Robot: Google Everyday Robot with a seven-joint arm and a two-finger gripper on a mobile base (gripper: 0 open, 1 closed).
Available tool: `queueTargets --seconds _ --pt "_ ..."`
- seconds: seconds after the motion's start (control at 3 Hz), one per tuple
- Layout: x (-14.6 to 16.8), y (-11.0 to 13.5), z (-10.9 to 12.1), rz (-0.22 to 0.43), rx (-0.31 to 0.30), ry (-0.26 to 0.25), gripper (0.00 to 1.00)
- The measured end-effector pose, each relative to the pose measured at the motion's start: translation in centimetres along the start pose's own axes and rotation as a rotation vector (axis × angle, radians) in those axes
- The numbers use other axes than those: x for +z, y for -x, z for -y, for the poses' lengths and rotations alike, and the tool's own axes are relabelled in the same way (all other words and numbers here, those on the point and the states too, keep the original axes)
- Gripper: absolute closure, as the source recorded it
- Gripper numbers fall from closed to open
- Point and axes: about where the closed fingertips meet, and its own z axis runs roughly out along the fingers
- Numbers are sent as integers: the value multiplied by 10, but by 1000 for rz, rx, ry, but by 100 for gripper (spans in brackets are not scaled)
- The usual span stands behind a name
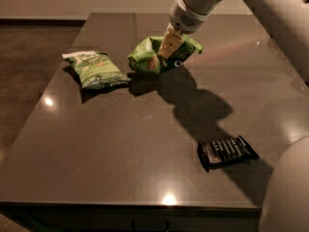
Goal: Move green rice chip bag near green jalapeno chip bag
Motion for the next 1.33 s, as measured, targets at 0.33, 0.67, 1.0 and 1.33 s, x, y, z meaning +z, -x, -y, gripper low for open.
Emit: queueTargets --seconds 0.33,0.67,1.0,1.33 --pt "12 16 -8 24 2 41 58" --pt "11 22 -17 63 6 32 36" --pt "15 23 -19 68 5 32 12" --pt "17 23 -20 67 4 34 0"
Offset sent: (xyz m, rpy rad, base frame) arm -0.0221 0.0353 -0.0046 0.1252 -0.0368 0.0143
